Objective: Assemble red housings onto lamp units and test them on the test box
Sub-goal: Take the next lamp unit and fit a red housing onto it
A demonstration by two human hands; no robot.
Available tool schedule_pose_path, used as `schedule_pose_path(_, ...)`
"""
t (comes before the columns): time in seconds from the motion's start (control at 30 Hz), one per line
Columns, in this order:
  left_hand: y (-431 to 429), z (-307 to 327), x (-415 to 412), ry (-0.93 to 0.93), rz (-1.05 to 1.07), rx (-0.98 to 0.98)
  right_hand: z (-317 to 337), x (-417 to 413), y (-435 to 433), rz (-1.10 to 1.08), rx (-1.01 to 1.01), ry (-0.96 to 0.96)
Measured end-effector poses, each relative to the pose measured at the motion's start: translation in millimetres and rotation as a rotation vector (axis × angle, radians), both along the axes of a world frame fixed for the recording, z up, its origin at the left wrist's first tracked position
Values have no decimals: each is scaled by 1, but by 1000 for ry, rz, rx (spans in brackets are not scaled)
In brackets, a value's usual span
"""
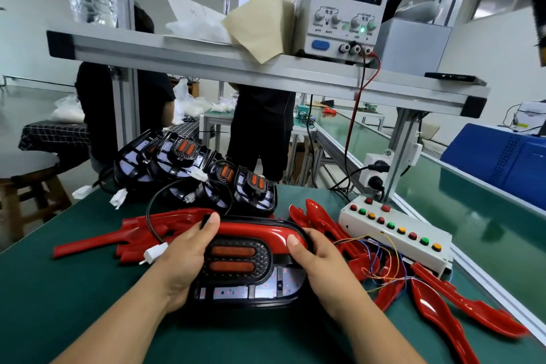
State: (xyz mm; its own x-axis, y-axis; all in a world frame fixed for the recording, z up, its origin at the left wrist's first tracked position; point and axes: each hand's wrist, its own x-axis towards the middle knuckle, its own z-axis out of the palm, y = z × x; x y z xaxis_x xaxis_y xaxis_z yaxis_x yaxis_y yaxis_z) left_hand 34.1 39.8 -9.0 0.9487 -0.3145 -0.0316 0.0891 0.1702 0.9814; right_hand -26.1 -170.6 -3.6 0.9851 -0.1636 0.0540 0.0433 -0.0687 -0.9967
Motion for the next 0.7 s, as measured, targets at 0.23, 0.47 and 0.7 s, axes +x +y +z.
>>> schedule_pose_path(0.23,2,-1,5,1,43,74,18,-6,0,-69,-449,51)
schedule_pose_path(0.47,-2,7,6,-14,21,110,70,23,-43,-445,-653,1)
schedule_pose_path(0.7,-4,12,-2,16,15,43,44,101,-44,-106,-1247,309)
